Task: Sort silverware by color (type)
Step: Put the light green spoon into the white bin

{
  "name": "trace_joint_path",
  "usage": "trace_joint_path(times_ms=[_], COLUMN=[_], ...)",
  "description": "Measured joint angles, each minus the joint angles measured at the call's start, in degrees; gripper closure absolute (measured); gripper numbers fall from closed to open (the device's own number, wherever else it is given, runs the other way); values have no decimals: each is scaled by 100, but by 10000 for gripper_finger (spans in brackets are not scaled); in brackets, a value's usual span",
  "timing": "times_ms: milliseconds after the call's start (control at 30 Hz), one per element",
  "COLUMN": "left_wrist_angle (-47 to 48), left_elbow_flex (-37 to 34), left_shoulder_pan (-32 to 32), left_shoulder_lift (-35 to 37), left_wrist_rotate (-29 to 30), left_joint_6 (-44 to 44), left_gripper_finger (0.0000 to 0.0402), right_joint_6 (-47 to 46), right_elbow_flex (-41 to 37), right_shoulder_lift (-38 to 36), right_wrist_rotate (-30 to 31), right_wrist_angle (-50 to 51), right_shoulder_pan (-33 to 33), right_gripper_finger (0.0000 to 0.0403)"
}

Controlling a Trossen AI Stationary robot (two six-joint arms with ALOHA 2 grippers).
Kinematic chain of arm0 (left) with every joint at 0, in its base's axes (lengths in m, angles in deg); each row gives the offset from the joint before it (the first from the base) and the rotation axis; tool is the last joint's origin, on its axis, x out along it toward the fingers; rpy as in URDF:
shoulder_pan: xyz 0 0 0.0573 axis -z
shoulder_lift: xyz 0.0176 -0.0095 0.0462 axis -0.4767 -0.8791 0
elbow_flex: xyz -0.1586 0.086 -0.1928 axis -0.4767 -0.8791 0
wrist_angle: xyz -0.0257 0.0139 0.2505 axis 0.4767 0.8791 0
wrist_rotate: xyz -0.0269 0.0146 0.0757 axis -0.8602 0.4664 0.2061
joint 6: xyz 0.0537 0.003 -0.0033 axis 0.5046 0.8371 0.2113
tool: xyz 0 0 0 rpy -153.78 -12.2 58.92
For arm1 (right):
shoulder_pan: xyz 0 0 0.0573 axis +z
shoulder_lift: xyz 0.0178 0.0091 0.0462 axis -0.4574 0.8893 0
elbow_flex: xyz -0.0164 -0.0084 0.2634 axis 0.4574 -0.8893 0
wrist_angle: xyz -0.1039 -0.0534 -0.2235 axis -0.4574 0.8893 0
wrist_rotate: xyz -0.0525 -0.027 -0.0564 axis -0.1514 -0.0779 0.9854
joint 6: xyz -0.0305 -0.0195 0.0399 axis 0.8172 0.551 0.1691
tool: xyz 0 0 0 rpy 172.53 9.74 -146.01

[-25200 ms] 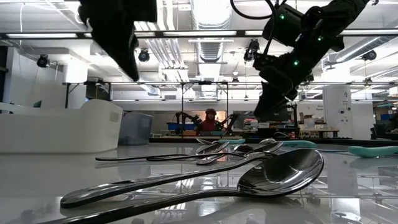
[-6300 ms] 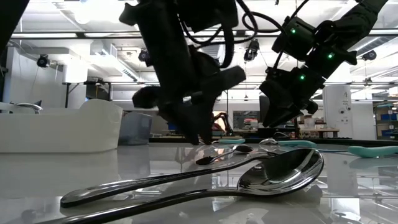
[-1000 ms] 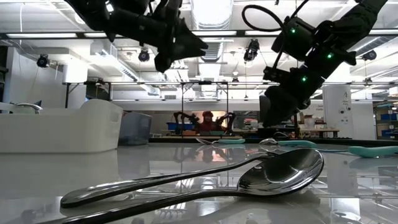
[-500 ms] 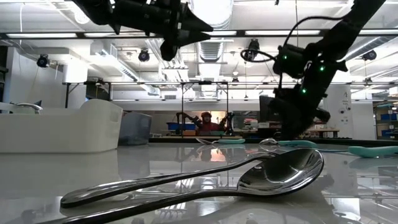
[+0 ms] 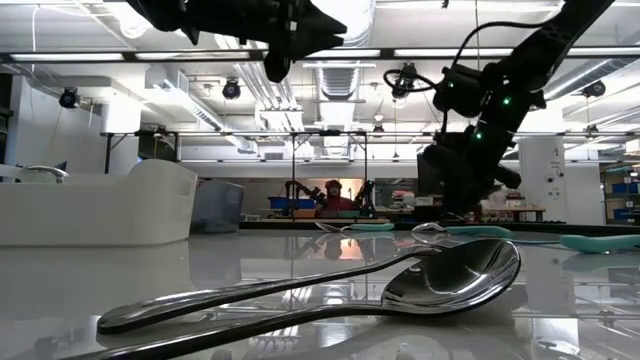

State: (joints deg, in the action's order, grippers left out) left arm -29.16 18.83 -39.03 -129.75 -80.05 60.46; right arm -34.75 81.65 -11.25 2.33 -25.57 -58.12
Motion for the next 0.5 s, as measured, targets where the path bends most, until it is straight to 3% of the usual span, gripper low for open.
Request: trace_joint_path(times_ms=[300, 500], left_wrist_angle=[67, 123], left_elbow_flex=[0, -7], left_shoulder_pan=[-1, -1], left_shoulder_lift=[0, 0], left_wrist_rotate=[-4, -9], left_joint_6=[181, 266], left_gripper_finger=[322, 322], right_joint_6=[-28, -47], right_elbow_flex=[95, 109], right_shoulder_lift=[297, 637], right_wrist_rotate=[147, 186], right_wrist_angle=[774, 689], right_shoulder_pan=[-74, -76], right_gripper_finger=[268, 268])
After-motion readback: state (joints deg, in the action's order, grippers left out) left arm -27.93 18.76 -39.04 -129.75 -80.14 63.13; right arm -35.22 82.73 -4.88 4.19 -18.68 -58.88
